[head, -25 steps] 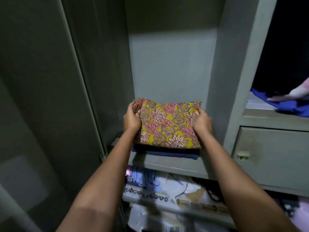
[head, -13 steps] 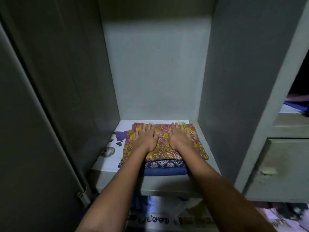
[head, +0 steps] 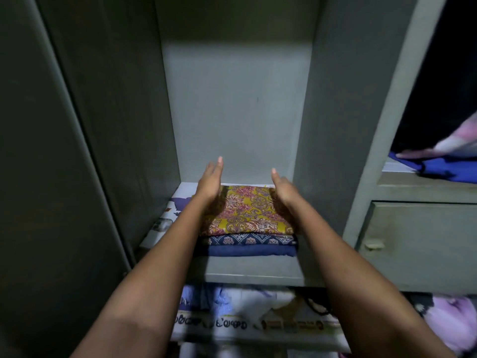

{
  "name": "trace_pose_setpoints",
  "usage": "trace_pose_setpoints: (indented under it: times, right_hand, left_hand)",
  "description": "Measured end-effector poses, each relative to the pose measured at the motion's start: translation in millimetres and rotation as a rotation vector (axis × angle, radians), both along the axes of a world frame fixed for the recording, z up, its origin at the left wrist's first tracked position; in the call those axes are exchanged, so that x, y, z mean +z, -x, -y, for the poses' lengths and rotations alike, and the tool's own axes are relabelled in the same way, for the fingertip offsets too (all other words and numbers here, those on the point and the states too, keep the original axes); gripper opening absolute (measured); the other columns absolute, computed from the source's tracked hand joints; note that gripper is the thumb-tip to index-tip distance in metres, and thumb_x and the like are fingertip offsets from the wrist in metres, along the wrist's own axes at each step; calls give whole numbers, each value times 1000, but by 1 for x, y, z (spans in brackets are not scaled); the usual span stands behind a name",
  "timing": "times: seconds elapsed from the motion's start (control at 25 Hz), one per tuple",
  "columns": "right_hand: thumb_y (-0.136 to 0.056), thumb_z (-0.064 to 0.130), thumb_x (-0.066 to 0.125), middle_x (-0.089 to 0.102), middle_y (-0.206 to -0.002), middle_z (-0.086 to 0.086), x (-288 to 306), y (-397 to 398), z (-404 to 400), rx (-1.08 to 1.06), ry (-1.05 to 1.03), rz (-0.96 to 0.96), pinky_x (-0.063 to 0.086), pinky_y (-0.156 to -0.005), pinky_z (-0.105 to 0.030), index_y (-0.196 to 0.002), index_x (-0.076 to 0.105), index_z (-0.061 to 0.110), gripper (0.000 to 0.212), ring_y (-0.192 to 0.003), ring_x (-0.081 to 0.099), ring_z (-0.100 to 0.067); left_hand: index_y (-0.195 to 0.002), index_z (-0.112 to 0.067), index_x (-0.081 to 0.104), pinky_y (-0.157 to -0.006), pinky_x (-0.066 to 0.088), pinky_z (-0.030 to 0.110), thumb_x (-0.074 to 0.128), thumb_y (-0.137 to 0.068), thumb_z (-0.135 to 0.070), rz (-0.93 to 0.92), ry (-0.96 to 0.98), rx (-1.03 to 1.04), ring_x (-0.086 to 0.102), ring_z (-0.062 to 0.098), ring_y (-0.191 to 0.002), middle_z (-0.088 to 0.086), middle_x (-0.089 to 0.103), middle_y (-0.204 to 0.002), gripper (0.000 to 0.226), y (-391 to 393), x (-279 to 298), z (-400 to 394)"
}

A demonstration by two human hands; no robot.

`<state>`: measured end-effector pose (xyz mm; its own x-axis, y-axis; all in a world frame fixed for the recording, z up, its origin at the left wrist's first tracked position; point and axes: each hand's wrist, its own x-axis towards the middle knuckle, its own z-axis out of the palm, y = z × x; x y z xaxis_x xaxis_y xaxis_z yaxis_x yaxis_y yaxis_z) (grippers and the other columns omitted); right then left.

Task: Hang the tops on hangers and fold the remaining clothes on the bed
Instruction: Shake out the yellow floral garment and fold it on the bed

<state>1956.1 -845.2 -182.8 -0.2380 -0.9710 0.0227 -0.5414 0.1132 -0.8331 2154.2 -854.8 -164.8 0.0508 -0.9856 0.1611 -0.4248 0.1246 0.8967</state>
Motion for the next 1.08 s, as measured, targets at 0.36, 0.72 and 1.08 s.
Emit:
trace_pose_setpoints:
  times: [0.36, 0.72, 1.08]
  right_hand:
    - [-101, 46, 32, 46, -120, 5, 0, 23, -187, 73, 69, 500, 34, -99, -23, -136, 47, 6, 55, -117, 46, -12]
    - [-96, 60, 30, 33, -152, -6, -1, 65, -379, -14, 5, 512, 22, -113, -39, -147, 33, 11, 71, -141, 28, -24]
    - [-94, 60, 38, 27, -156, -4, 23, 135, -519, -297, 245, 554, 18, -115, -36, -149, 29, 11, 74, -144, 23, -20]
  left_hand:
    - [-142, -7, 41, -113, 27, 34, 33, -101, -46, -401, 3, 6, 36, 25, -138, 8, 43, -145, 57, 45, -3, -202]
    - [-146, -9, 35, -111, 24, 33, 31, -101, -46, -423, -87, -59, 31, 24, -139, 6, 33, -153, 58, 82, 5, -375]
    - [-145, -12, 38, -112, 24, 34, 37, -100, -46, -404, -117, -416, 33, 22, -139, 3, 38, -150, 57, 150, 32, -457]
